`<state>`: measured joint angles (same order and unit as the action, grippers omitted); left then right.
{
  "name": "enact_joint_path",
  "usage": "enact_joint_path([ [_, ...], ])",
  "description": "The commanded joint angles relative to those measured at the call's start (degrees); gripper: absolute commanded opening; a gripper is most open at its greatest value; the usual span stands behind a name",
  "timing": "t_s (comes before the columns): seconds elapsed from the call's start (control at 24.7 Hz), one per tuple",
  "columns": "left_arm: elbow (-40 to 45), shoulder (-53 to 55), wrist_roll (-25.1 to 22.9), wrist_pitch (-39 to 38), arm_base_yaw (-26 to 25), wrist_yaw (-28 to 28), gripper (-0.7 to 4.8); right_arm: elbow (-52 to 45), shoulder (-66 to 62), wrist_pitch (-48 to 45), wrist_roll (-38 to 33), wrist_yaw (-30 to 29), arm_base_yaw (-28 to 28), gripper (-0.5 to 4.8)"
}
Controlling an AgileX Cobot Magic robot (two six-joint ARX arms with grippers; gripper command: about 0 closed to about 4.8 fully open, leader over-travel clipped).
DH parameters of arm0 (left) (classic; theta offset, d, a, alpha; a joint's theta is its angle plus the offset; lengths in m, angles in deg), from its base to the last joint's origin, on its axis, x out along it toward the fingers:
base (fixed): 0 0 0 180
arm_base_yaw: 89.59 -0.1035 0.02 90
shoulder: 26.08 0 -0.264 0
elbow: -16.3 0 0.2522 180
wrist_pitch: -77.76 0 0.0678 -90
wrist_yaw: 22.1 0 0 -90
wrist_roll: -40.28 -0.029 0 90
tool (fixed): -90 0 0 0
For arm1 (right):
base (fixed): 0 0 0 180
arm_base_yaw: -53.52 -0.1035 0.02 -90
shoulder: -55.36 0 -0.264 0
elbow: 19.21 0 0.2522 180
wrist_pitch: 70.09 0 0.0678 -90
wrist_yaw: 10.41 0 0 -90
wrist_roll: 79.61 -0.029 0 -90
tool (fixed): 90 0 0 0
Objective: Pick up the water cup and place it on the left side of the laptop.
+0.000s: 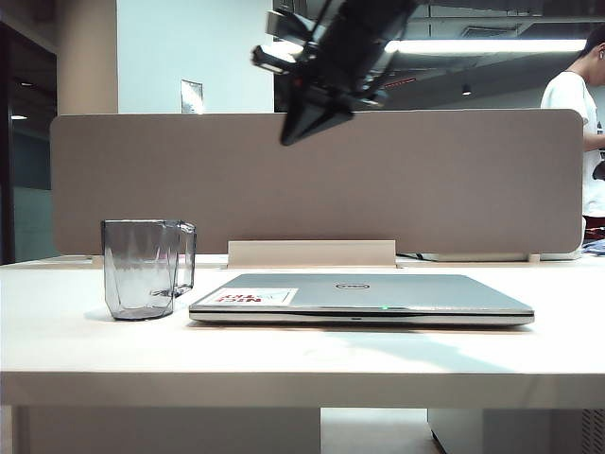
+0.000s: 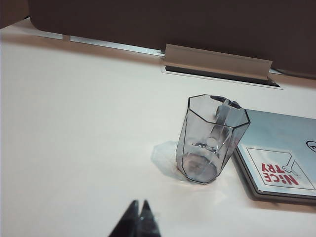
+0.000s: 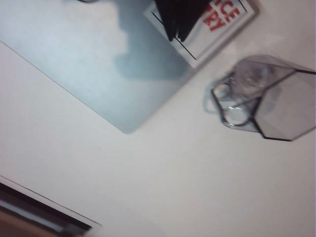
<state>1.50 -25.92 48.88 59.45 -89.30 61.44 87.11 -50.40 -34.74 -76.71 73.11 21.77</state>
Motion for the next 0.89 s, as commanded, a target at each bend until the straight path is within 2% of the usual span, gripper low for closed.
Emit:
enact_joint_path([
  [0.04, -0.20, 0.04, -0.26, 0.26, 0.02, -0.24, -0.06, -1.86, 2.95, 1.88, 0.39, 0.35, 2.69, -0.06],
  [0.28, -0.22, 0.04, -0.26, -0.92, 0.02, -0.46, -0.06, -12.79, 12.92, 2.12, 1.66, 0.17, 7.74, -0.06],
  [0.57, -0.39, 0.42, 0.00, -0.74, 0.02, -5.35, -0.06, -29.99, 28.85, -2.78, 1.55, -0.04, 10.86, -0.06],
  [0.89, -2.27, 1.16, -0.04, -0.50, 0.02, -5.35, -0.06, -41.62, 41.55, -3.48, -0.66, -0.02, 10.88, -0.06],
])
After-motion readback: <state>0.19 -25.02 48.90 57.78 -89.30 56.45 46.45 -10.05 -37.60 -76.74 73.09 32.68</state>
